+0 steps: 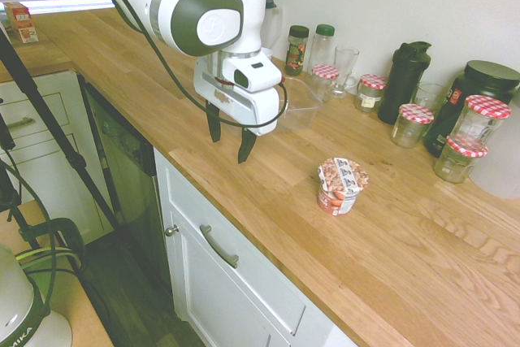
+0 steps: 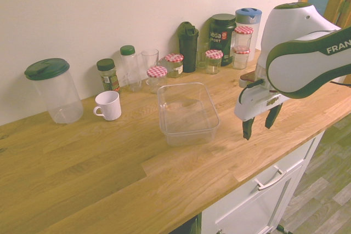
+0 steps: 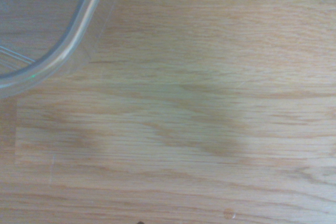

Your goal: Put the cereal into the container

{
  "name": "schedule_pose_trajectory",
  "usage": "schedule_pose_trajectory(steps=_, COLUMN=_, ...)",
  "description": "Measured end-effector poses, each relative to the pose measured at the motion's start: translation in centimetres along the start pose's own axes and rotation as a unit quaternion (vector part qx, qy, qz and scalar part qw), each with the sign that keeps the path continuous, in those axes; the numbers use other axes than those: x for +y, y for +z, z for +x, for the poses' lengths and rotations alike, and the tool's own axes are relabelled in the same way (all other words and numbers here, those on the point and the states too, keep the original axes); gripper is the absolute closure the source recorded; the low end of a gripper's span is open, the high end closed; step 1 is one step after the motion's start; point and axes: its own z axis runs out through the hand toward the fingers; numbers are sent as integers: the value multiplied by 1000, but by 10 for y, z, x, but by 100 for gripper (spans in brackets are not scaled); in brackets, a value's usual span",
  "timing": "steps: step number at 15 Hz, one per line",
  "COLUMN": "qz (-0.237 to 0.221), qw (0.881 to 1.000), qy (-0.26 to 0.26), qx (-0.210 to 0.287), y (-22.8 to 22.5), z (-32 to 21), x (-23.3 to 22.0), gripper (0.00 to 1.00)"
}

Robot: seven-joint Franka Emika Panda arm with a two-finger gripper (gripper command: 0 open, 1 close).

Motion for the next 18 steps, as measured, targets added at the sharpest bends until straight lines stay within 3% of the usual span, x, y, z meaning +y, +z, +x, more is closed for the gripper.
schedule_pose_trajectory(steps=4, qz=40, qw=999, qy=23, qx=-2, y=-6, z=4, x=-1, gripper=0)
schedule_pose_trajectory(steps=7, qz=72, qw=995, qy=67, qx=27, y=-12, z=17, x=27, gripper=0)
schedule_pose_trajectory(steps=10, qz=83, qw=988, qy=115, qx=60, y=-16, z=28, x=65, gripper=0)
schedule_pose_trajectory(steps=18, qz=94, qw=975, qy=183, qx=81, y=-7, z=86, x=124, gripper=0)
